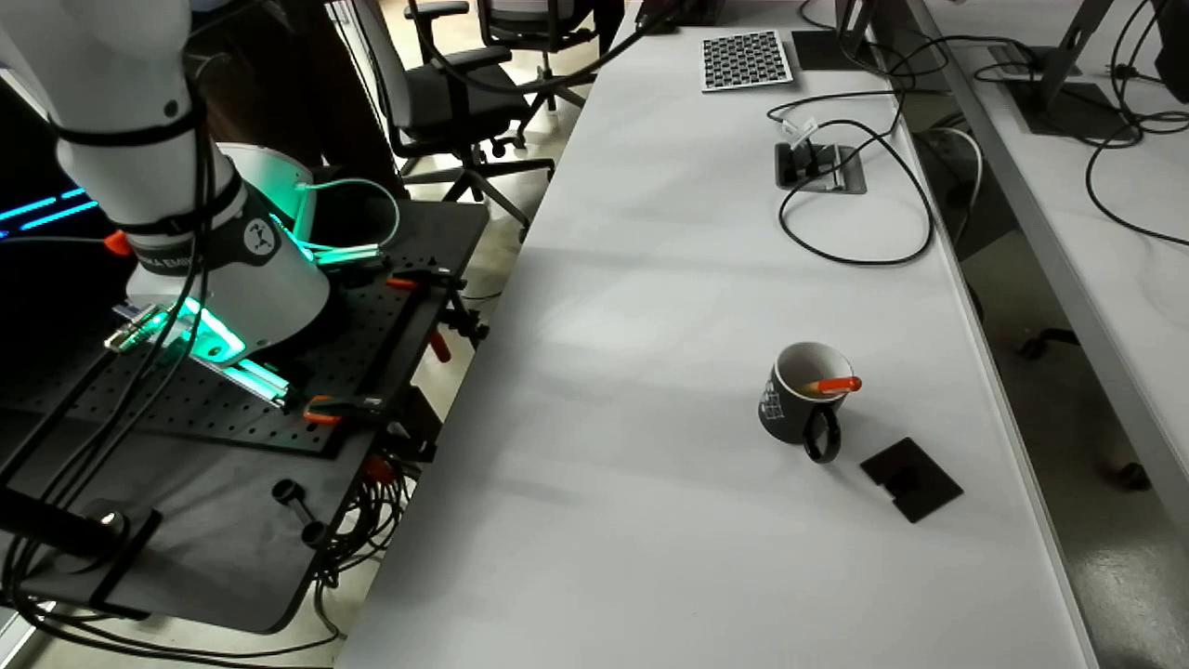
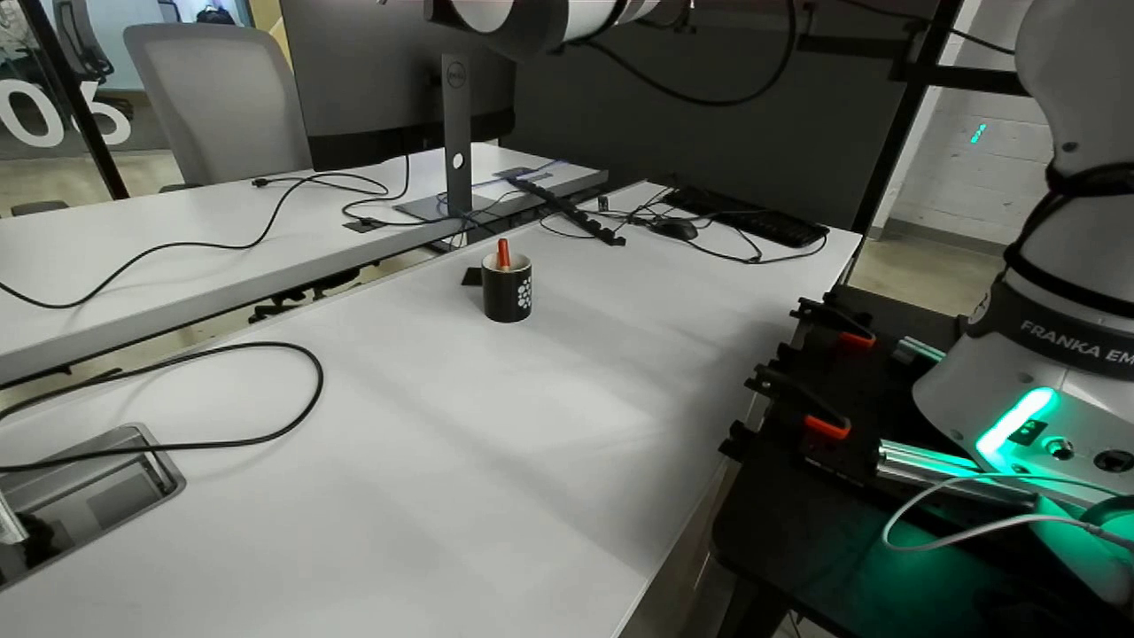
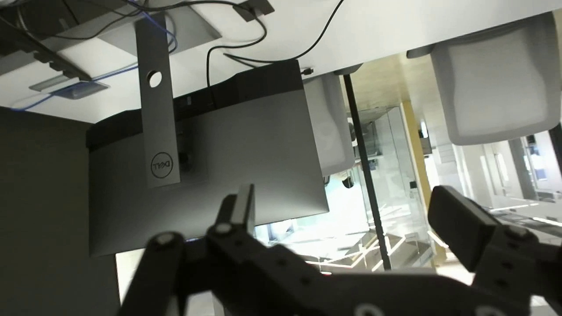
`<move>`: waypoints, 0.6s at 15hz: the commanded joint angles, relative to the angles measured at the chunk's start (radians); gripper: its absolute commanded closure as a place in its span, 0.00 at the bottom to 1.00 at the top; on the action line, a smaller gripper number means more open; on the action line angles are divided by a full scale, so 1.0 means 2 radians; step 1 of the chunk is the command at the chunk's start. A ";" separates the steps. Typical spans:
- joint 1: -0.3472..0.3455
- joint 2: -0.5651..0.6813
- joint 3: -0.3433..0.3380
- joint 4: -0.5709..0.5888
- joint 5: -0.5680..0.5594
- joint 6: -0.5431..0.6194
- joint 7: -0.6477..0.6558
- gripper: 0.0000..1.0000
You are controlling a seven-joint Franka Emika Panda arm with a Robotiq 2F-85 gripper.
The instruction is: Put the marker in the mug
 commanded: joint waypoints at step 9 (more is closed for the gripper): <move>-0.119 -0.204 0.121 -0.028 -0.092 -0.047 -0.049 0.00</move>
